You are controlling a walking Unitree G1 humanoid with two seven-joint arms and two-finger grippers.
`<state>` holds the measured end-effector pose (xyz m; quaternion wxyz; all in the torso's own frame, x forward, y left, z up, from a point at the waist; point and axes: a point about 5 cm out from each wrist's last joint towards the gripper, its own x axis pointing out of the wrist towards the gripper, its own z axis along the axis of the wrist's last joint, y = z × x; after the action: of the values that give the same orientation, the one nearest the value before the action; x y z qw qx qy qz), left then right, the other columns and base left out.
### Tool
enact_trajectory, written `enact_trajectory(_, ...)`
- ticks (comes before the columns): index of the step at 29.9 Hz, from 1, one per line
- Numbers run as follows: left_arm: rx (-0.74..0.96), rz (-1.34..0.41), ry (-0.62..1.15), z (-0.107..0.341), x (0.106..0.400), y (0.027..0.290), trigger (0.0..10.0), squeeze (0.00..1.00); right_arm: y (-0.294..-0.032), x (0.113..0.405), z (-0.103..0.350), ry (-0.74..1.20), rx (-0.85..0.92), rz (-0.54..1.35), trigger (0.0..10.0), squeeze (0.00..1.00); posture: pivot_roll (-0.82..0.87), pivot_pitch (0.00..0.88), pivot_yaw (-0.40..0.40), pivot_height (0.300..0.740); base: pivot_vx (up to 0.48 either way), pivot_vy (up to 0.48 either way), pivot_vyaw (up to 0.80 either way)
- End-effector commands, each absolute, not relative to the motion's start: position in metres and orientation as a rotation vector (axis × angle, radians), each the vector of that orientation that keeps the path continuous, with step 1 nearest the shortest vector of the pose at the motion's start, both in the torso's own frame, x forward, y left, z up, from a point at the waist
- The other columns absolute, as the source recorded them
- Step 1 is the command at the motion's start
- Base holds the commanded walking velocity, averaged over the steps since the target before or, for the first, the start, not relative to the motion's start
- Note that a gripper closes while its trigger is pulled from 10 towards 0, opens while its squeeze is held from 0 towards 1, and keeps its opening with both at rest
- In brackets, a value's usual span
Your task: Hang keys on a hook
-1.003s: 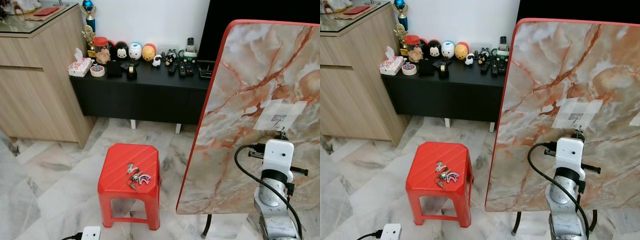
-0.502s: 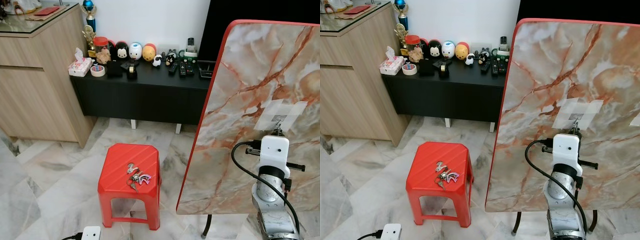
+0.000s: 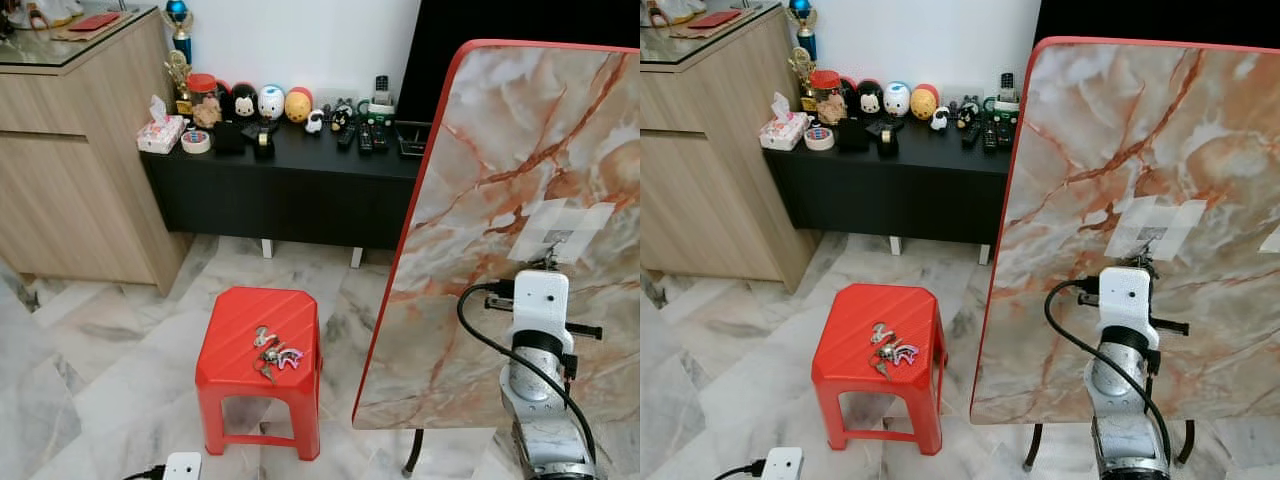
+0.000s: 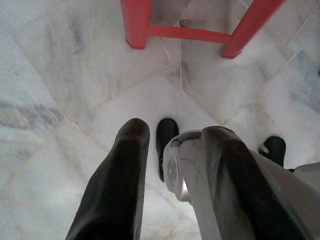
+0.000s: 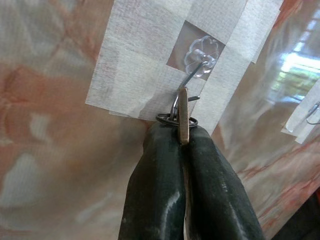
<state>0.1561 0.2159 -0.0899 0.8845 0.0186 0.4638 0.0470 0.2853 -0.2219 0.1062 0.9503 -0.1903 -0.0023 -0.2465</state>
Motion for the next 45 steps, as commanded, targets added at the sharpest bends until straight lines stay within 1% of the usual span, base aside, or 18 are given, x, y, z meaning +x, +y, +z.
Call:
enact_trajectory(1,0.035,0.099,0.980,-0.091,0.153,0.215,10.0,0.00,-0.222,0.288,0.109,-0.011,-0.376,-0.500,10.0,0.82,0.05,0.000,-0.083,0.740,0.000,0.000,0.00)
enact_trajectory(10,0.033,0.095,0.982,-0.092,0.153,0.214,10.0,0.00,-0.223,0.285,0.108,-0.008,-0.363,-0.488,10.0,0.80,0.05,0.000,-0.084,0.740,0.000,0.000,0.00)
enact_trajectory(11,0.033,0.095,0.982,-0.092,0.153,0.214,10.0,0.00,-0.223,0.285,0.108,-0.011,-0.358,-0.481,10.0,0.78,0.05,0.000,-0.084,0.740,0.000,0.000,0.00)
enact_trajectory(12,0.032,0.096,0.983,-0.092,0.153,0.214,10.0,0.00,-0.221,0.284,0.108,-0.024,-0.337,-0.464,10.0,0.42,0.05,0.000,-0.084,0.740,0.000,0.000,0.00)
enact_trajectory(13,0.032,0.096,0.983,-0.092,0.153,0.214,10.0,0.00,-0.219,0.284,0.109,-0.036,-0.313,-0.443,10.0,0.00,0.05,0.000,-0.084,0.740,0.000,0.000,0.00)
enact_trajectory(19,0.032,0.097,0.985,-0.092,0.152,0.214,10.0,0.00,-0.203,0.274,0.115,-0.108,-0.369,-0.329,10.0,0.00,0.04,0.000,-0.085,0.740,0.000,0.000,0.00)
enact_trajectory(23,0.031,0.097,0.985,-0.092,0.152,0.214,10.0,0.00,-0.205,0.260,0.103,-0.042,-0.337,-0.348,10.0,0.00,0.04,0.000,-0.083,0.740,0.000,0.000,0.00)
enact_trajectory(26,0.033,0.095,0.985,-0.092,0.152,0.215,10.0,0.00,-0.215,0.247,0.086,0.044,-0.277,-0.360,10.0,0.00,0.04,0.000,-0.076,0.740,0.000,0.000,0.00)
enact_trajectory(27,0.039,0.090,0.987,-0.092,0.152,0.215,10.0,0.00,-0.220,0.245,0.069,0.127,-0.204,-0.344,10.0,0.00,0.02,0.000,-0.068,0.740,0.000,0.000,0.00)
enact_trajectory(29,0.042,0.088,0.987,-0.092,0.152,0.215,10.0,0.00,-0.223,0.243,0.057,0.186,-0.174,-0.327,10.0,0.00,0.02,0.000,-0.068,0.740,0.000,0.000,0.00)
enact_trajectory(34,0.049,0.080,0.991,-0.092,0.152,0.215,10.0,0.00,-0.234,0.233,-0.003,0.461,-0.050,-0.311,10.0,0.00,0.02,0.000,-0.056,0.740,0.000,0.000,0.00)
enact_trajectory(35,0.056,0.075,0.993,-0.092,0.152,0.216,10.0,0.00,-0.234,0.218,-0.035,0.631,0.027,-0.331,10.0,0.00,0.00,0.000,-0.034,0.740,0.000,0.000,0.00)
enact_trajectory(37,0.060,0.072,0.995,-0.092,0.152,0.217,10.0,0.00,-0.229,0.205,-0.053,0.751,0.075,-0.334,10.0,0.00,-0.01,0.000,-0.028,0.740,0.000,0.000,0.00)
enact_trajectory(39,0.073,0.060,0.998,-0.092,0.152,0.218,10.0,0.00,-0.224,0.186,-0.070,0.869,0.067,-0.310,10.0,0.00,-0.02,0.000,-0.006,0.740,0.000,0.000,0.00)
enact_trajectory(40,0.073,0.060,0.998,-0.092,0.152,0.218,10.0,0.00,-0.224,0.186,-0.070,0.869,0.067,-0.310,10.0,0.00,-0.02,0.000,-0.006,0.740,0.000,0.000,0.00)
enact_trajectory(41,0.076,0.057,0.999,-0.091,0.152,0.218,10.0,0.00,-0.217,0.178,-0.078,0.922,0.028,-0.242,10.0,0.00,-0.02,0.000,0.000,0.740,0.000,0.000,0.00)
enact_trajectory(42,0.076,0.057,0.999,-0.091,0.152,0.218,10.0,0.00,-0.217,0.178,-0.078,0.922,0.028,-0.242,10.0,0.00,-0.02,0.000,0.000,0.740,0.000,0.000,0.00)
enact_trajectory(45,0.085,0.048,0.997,-0.091,0.152,0.219,10.0,0.00,-0.207,0.166,-0.087,1.004,-0.043,-0.121,10.0,0.00,-0.02,0.000,0.004,0.740,0.000,0.000,0.00)
